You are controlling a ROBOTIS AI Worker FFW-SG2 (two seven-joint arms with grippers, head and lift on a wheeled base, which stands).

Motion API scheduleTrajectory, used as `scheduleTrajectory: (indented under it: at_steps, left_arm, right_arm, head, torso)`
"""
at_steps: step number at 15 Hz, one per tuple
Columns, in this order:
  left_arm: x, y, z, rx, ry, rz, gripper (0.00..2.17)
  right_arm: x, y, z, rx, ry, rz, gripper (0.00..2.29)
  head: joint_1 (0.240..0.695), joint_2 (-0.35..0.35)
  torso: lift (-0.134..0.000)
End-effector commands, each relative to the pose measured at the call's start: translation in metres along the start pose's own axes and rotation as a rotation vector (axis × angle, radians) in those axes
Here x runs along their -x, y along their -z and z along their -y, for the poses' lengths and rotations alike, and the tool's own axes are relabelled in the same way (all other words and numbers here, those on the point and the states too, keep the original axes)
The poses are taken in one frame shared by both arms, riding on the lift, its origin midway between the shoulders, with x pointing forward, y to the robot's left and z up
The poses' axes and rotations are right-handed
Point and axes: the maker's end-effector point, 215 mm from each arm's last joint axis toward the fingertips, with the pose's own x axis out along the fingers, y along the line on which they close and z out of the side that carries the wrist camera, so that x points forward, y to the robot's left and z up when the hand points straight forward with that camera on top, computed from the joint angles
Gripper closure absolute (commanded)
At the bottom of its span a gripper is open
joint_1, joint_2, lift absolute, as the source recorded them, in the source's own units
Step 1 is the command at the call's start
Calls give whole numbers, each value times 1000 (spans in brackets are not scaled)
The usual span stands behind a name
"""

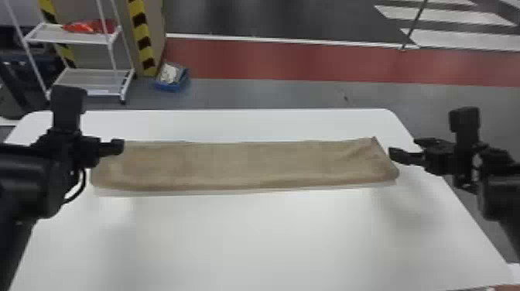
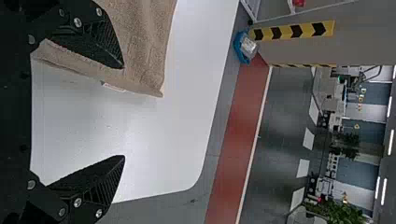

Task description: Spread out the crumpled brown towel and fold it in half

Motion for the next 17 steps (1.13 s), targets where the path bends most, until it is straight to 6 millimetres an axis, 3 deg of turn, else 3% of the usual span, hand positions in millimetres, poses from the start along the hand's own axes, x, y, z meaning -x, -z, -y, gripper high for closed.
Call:
scheduleTrajectory:
  at_steps: [1, 17]
  left_arm:
    - [0, 3, 0, -1, 1, -4, 103]
    - [0, 5, -4, -10, -11, -6, 103]
  right_arm:
    - [-3, -1, -5, 2, -7, 0, 232]
    - [3, -5, 2, 36, -12, 8, 232]
  head:
    - [695, -107]
    - [695, -101]
  torso:
    - [-125]
    - [-125]
